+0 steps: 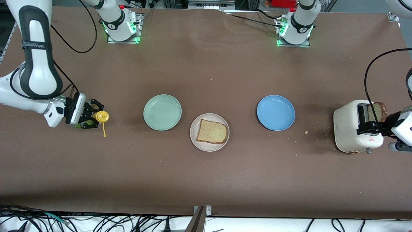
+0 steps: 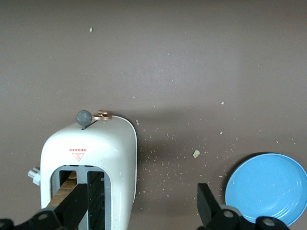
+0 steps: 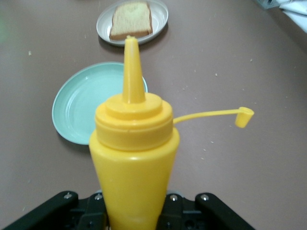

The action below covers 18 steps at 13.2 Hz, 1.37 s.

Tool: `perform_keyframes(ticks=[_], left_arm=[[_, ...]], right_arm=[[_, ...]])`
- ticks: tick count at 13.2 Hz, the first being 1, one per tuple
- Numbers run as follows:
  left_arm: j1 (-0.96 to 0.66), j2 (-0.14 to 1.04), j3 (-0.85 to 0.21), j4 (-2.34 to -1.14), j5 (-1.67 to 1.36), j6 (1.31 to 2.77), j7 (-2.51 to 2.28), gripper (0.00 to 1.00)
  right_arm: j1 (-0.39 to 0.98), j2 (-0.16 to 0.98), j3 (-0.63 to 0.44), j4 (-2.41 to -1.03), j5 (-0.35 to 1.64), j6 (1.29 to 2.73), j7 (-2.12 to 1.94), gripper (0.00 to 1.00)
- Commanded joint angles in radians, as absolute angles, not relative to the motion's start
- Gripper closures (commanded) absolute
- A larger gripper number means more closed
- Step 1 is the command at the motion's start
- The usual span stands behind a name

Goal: Make sandwich in beige plate with both arms
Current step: 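Carry the mustard bottle back beside the lettuce with the right gripper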

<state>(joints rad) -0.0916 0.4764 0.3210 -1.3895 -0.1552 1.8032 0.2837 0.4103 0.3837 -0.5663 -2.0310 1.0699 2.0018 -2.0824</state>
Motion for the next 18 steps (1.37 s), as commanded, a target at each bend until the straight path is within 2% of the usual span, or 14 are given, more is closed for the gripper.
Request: perform_keyframes(ticks=[1,5,10,15,18], left_arm=[[-0.100,0.479,0.321,-1.385,-0.114,1.795,0.273,0.00],[-0.094,0.476,0.321,-1.387,-0.115,1.795,0.270,0.00],[-0.092,0.479,0.321,-1.391,-0.115,1.795,0.271,0.00],[-0.101,0.474,0.322,-1.388,-0.114,1.789,0.270,0.00],[-0.101,0.476,0.321,-1.391,-0.114,1.789,0.268,0.00]], right_arm=[[0.396,0.353,-0.574,-2.166,1.251,2.011,-2.253,1.00],[0.355,0.382,-0.574,-2.240,1.402,1.902,-2.431,1.00],[0.282,0.540,-0.572,-2.240,1.531,1.697,-2.634,1.00],[0.279,0.561,-0.568,-2.240,1.574,1.672,-2.637,1.00],[0.278,0.571,-0.568,-2.240,1.574,1.667,-2.635,0.64]])
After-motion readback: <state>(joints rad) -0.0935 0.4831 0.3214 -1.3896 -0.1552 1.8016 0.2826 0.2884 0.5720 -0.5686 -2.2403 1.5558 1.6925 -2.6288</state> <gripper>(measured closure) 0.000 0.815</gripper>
